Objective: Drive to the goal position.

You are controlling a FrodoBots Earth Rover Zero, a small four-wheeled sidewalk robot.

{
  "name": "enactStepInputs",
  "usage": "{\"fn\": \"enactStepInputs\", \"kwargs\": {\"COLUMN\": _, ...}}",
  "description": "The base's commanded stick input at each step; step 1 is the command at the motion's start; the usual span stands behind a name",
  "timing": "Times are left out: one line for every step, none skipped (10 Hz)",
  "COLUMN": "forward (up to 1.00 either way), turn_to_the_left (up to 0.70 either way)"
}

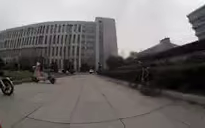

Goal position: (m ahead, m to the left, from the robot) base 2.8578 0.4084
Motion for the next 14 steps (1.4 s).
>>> {"fn": "enactStepInputs", "kwargs": {"forward": 0.7, "turn_to_the_left": -0.01}}
{"fn": "enactStepInputs", "kwargs": {"forward": 0.7, "turn_to_the_left": -0.01}}
{"fn": "enactStepInputs", "kwargs": {"forward": 0.7, "turn_to_the_left": -0.01}}
{"fn": "enactStepInputs", "kwargs": {"forward": 0.7, "turn_to_the_left": -0.01}}
{"fn": "enactStepInputs", "kwargs": {"forward": 0.7, "turn_to_the_left": -0.01}}
{"fn": "enactStepInputs", "kwargs": {"forward": 0.7, "turn_to_the_left": -0.01}}
{"fn": "enactStepInputs", "kwargs": {"forward": 0.7, "turn_to_the_left": -0.01}}
{"fn": "enactStepInputs", "kwargs": {"forward": 0.7, "turn_to_the_left": -0.01}}
{"fn": "enactStepInputs", "kwargs": {"forward": 0.7, "turn_to_the_left": -0.01}}
{"fn": "enactStepInputs", "kwargs": {"forward": 0.7, "turn_to_the_left": -0.01}}
{"fn": "enactStepInputs", "kwargs": {"forward": 0.7, "turn_to_the_left": -0.01}}
{"fn": "enactStepInputs", "kwargs": {"forward": 0.7, "turn_to_the_left": 0.11}}
{"fn": "enactStepInputs", "kwargs": {"forward": 0.7, "turn_to_the_left": 0.25}}
{"fn": "enactStepInputs", "kwargs": {"forward": 0.52, "turn_to_the_left": 0.43}}
